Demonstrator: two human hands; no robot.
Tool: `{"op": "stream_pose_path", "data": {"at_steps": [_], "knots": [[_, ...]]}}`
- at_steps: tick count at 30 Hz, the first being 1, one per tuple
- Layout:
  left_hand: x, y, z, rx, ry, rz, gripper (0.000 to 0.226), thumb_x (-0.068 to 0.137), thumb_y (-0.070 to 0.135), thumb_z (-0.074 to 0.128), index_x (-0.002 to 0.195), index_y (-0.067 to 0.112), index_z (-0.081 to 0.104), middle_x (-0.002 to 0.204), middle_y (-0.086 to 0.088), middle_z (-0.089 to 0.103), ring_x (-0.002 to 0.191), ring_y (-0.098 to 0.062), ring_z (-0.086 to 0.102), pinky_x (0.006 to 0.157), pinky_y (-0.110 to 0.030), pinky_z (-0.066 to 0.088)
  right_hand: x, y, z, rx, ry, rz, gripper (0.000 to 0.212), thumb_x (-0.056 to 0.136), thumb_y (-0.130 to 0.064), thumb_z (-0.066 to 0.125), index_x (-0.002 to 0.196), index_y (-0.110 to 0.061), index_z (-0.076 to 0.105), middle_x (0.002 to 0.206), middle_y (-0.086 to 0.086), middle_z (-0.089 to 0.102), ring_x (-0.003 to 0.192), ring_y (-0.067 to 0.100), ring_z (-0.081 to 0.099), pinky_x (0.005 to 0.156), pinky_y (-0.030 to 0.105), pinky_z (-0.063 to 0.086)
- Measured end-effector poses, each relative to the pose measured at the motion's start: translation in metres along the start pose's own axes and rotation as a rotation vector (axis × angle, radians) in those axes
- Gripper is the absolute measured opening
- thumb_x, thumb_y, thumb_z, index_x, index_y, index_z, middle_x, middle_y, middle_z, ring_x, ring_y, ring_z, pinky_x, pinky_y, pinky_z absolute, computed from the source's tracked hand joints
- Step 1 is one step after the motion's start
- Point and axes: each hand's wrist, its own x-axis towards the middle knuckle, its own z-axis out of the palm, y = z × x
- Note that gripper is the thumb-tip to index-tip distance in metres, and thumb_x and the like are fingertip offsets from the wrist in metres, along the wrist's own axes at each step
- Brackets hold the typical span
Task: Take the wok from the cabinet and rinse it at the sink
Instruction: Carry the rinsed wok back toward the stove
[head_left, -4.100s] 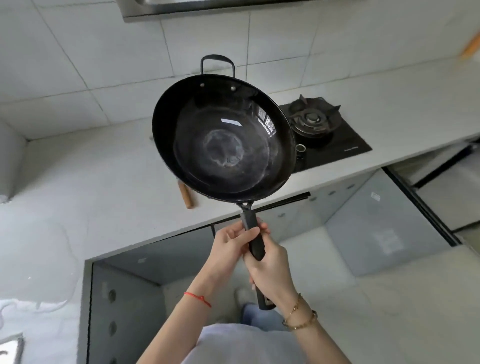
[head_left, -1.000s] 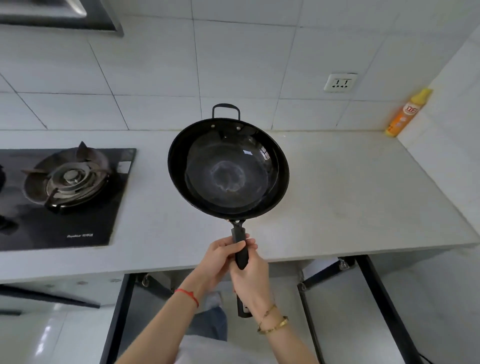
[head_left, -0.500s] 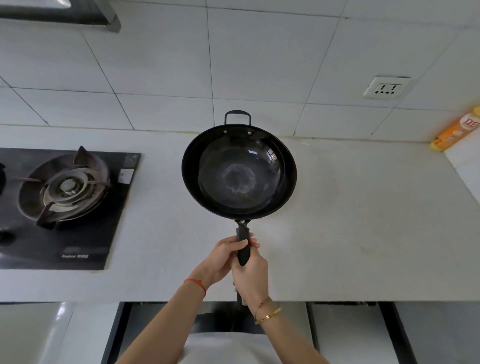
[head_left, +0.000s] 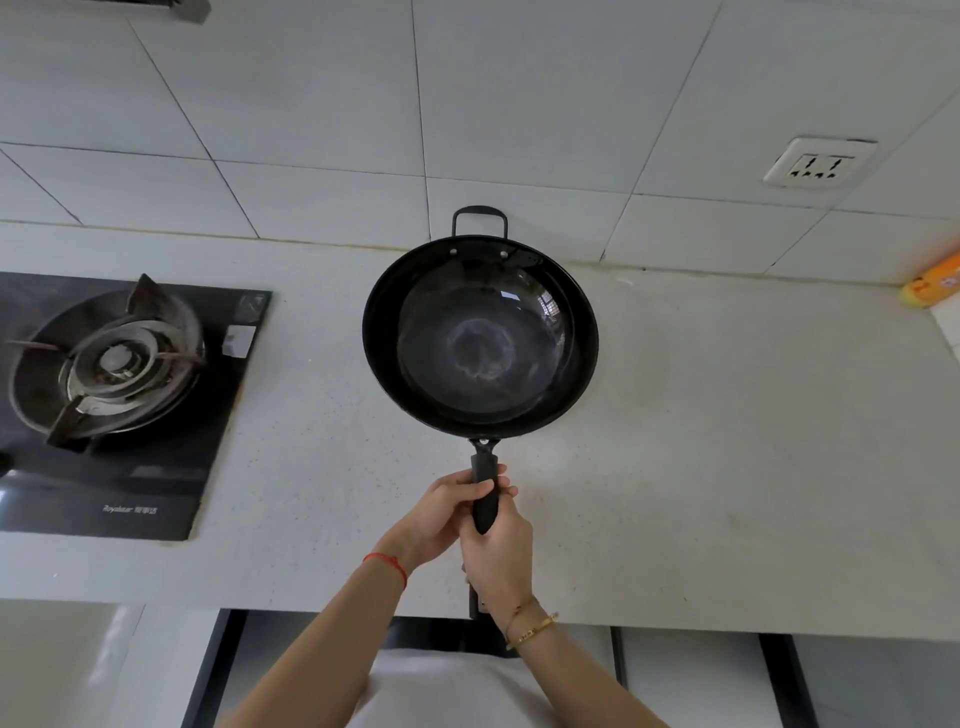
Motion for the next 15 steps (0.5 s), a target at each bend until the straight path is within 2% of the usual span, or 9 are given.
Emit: {"op": "stream_pose_path", "data": {"at_steps": [3,5,7,10,13,15], "knots": [[-0.001,0.003,-0.002,0.058,0.008,-0.006,0.035,0.096,0.010,0.053,0.130,0.001,0.056,0.116,-0.015,0.069,0.116,-0.026,0.064,0.104,-0.036,0.047,0.002,0.001,0.001,0.026,-0.013,0.013,0.019,0.094,-0.022,0.061,0.109,-0.011,0.059,0.071,0.000,0.068,0.051,0.015,0.065,0.049,0.032,0.058],[-0.002,0.005,-0.001,0.105,0.023,-0.009,0.032,0.097,0.008,0.052,0.128,0.002,0.057,0.120,-0.015,0.070,0.115,-0.024,0.066,0.097,-0.031,0.051,0.002,0.002,0.001,0.034,-0.029,0.022,0.016,0.094,-0.021,0.061,0.108,-0.012,0.058,0.067,0.002,0.067,0.046,0.017,0.063,0.045,0.033,0.056],[-0.002,0.007,0.002,0.142,0.050,-0.018,0.030,0.098,0.007,0.051,0.127,0.003,0.057,0.121,-0.012,0.071,0.114,-0.023,0.067,0.093,-0.029,0.053,0.002,0.003,0.000,0.044,-0.043,0.035,0.015,0.095,-0.020,0.060,0.108,-0.013,0.057,0.066,0.005,0.066,0.043,0.019,0.062,0.041,0.031,0.053],[-0.004,0.004,0.004,0.213,0.112,-0.010,0.029,0.099,0.009,0.052,0.127,0.005,0.058,0.119,-0.007,0.072,0.115,-0.022,0.066,0.097,-0.031,0.052,0.002,0.004,-0.002,0.070,-0.091,0.053,0.016,0.096,-0.020,0.059,0.110,-0.013,0.054,0.069,0.007,0.066,0.042,0.019,0.060,0.039,0.026,0.050],[-0.008,0.003,0.005,0.339,0.188,0.056,0.025,0.097,0.010,0.056,0.122,0.009,0.062,0.115,-0.002,0.074,0.111,-0.016,0.067,0.093,-0.027,0.053,0.003,0.007,-0.005,0.078,-0.146,0.065,0.019,0.096,-0.022,0.059,0.110,-0.010,0.054,0.069,0.003,0.063,0.041,0.015,0.060,0.041,0.025,0.051],[-0.012,0.002,0.005,0.391,0.219,0.088,0.020,0.096,0.012,0.058,0.114,0.014,0.066,0.111,-0.001,0.075,0.108,-0.015,0.068,0.088,-0.023,0.053,0.004,0.009,-0.008,0.044,-0.167,0.035,0.022,0.096,-0.023,0.061,0.111,-0.008,0.055,0.067,-0.001,0.061,0.046,0.009,0.060,0.046,0.019,0.050]]}}
